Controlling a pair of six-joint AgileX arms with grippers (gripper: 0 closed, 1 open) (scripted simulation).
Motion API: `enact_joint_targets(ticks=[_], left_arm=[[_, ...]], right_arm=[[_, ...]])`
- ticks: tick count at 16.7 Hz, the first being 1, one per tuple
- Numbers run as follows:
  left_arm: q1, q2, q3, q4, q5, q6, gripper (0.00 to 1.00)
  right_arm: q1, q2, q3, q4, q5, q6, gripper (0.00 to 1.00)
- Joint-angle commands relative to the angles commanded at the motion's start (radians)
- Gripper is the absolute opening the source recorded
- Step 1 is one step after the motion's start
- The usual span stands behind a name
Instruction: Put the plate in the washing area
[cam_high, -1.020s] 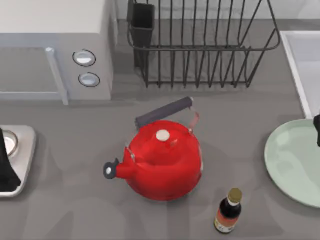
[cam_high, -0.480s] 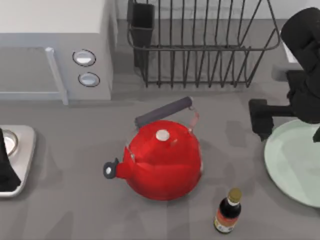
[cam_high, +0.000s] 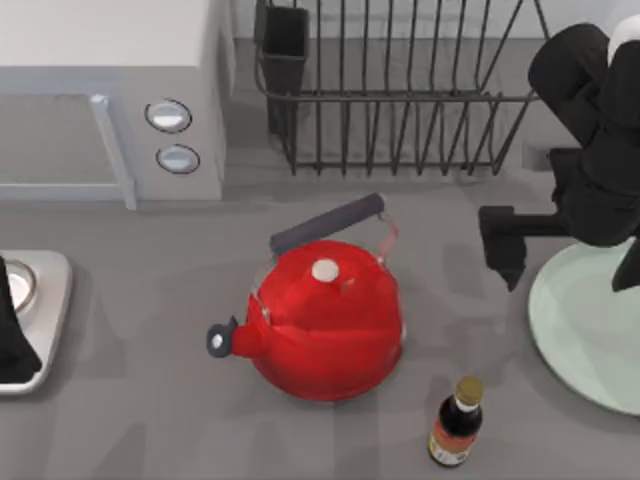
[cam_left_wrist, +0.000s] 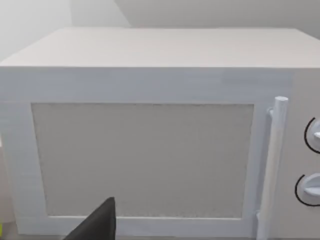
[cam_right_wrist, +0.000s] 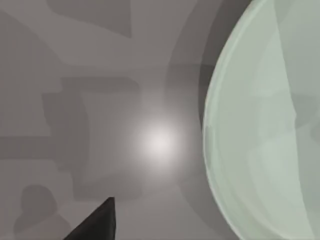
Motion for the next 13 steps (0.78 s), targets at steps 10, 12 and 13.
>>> enact_joint_targets(ticks=[10, 12, 13], left_arm=[[0.000, 0.000, 0.000, 0.000, 0.000, 0.000, 1.00], [0.000, 0.000, 0.000, 0.000, 0.000, 0.000, 1.00], [0.000, 0.000, 0.000, 0.000, 0.000, 0.000, 1.00]], right_arm=[[0.006, 0.145, -0.193, 0.346, 0.001, 0.005, 1.00], [0.007, 0.165, -0.216, 0.380, 0.001, 0.006, 1.00], [0.008, 0.167, -0.217, 0.382, 0.001, 0.006, 1.00]])
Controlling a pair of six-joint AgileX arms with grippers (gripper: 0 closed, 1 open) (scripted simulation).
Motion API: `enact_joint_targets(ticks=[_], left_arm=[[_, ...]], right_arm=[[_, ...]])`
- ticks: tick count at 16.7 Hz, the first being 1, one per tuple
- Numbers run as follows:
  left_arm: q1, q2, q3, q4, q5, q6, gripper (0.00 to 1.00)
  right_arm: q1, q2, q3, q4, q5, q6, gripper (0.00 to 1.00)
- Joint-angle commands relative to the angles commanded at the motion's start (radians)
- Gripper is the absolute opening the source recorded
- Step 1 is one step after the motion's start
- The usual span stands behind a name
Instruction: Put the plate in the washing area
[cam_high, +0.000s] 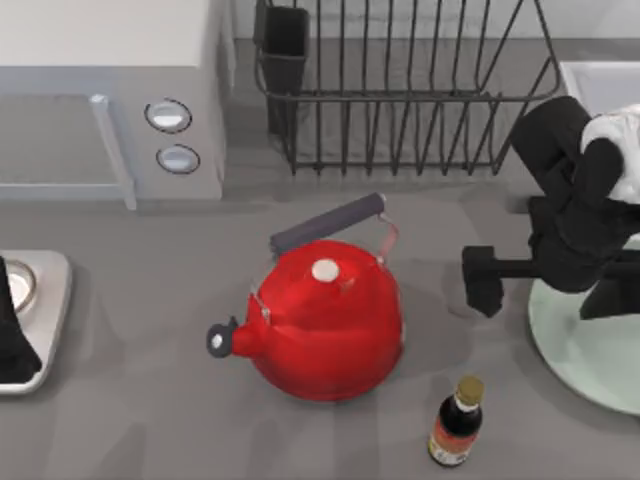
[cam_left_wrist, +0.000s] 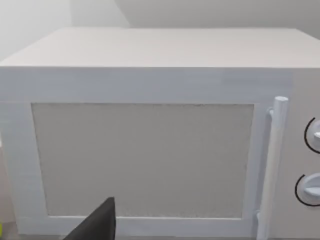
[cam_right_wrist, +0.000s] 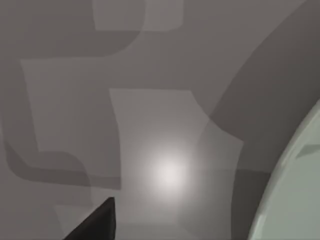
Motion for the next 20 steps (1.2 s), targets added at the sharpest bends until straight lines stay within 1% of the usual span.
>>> enact_joint_targets(ticks=[3, 16, 17, 20], left_arm=[[0.000, 0.000, 0.000, 0.000, 0.000, 0.000, 1.00], [0.000, 0.000, 0.000, 0.000, 0.000, 0.000, 1.00], [0.000, 0.000, 0.000, 0.000, 0.000, 0.000, 1.00], [0.000, 0.000, 0.000, 0.000, 0.000, 0.000, 1.00]], right_arm=[[0.000, 0.000, 0.000, 0.000, 0.000, 0.000, 1.00], [0.000, 0.000, 0.000, 0.000, 0.000, 0.000, 0.02], [0.000, 0.000, 0.000, 0.000, 0.000, 0.000, 0.00], [0.000, 0.000, 0.000, 0.000, 0.000, 0.000, 0.00]])
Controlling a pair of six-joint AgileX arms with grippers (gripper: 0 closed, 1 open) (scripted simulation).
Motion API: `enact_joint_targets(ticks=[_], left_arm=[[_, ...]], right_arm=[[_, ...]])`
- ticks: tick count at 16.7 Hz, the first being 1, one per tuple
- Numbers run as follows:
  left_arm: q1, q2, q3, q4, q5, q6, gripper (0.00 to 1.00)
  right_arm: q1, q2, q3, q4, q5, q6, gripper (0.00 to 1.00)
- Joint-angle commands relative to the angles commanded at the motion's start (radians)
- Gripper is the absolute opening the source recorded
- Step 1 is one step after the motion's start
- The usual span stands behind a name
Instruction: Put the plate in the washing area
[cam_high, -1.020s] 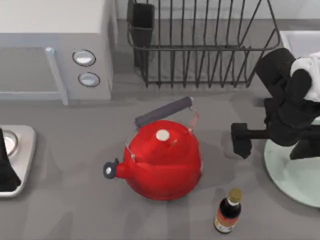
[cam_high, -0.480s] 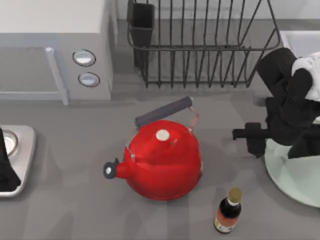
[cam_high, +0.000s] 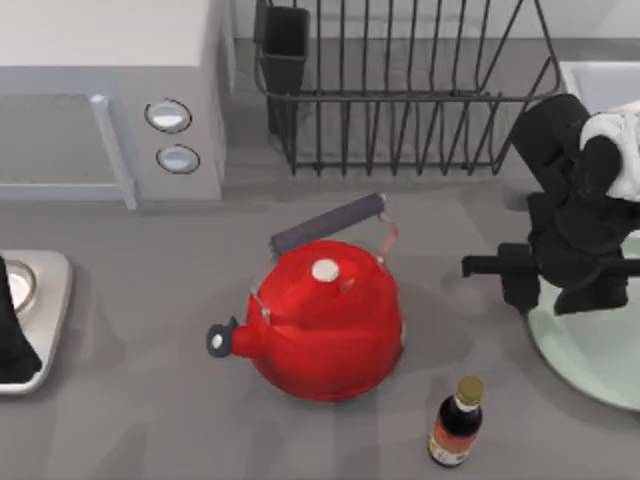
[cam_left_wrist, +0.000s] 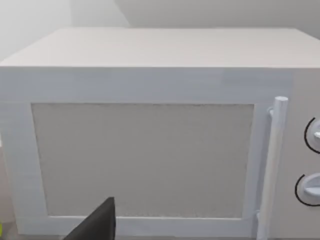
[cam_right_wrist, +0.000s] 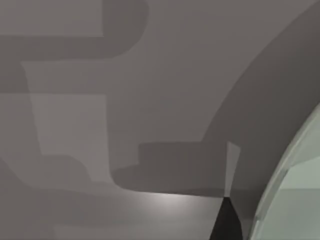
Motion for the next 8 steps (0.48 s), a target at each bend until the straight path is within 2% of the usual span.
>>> enact_joint_targets(ticks=[8], left_arm=[[0.000, 0.000, 0.000, 0.000, 0.000, 0.000, 1.00]], right_arm=[[-0.011, -0.064, 0.063, -0.034, 0.005, -0.001, 0.00]])
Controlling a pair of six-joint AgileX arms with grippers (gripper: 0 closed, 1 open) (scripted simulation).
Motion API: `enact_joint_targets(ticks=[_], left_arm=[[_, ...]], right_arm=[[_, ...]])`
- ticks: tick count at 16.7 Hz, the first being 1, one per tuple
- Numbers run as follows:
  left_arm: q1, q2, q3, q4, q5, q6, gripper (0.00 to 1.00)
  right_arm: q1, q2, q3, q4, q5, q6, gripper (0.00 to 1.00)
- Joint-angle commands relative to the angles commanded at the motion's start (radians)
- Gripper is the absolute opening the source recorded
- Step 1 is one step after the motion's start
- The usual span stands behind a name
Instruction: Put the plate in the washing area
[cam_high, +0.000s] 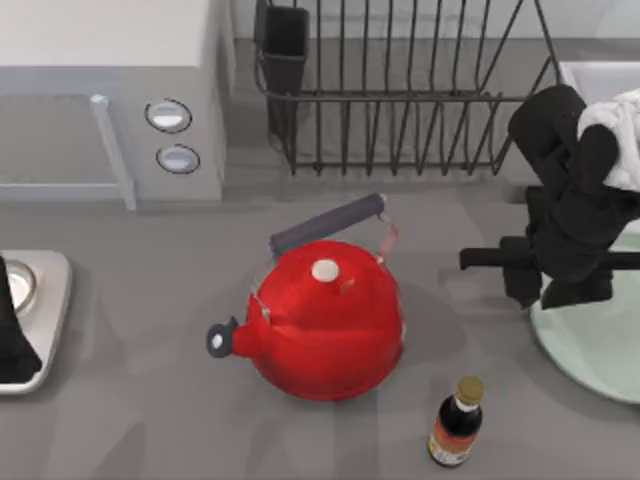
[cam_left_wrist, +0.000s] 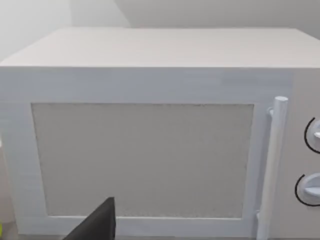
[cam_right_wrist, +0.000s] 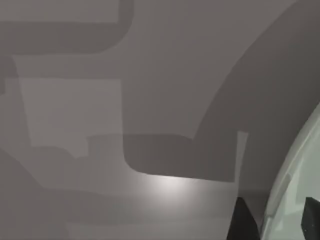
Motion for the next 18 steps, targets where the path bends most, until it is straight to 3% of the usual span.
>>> enact_joint_targets(ticks=[4, 12, 18], left_arm=[[0.000, 0.000, 0.000, 0.000, 0.000, 0.000, 1.00], [0.000, 0.000, 0.000, 0.000, 0.000, 0.000, 1.00], [0.000, 0.000, 0.000, 0.000, 0.000, 0.000, 1.00]], right_arm=[[0.001, 0.015, 0.197, -0.197, 0.000, 0.002, 0.00], [-0.006, -0.001, 0.825, -0.841, -0.001, -0.006, 0.00], [-0.012, -0.025, 0.970, -0.989, -0.001, -0.012, 0.00]])
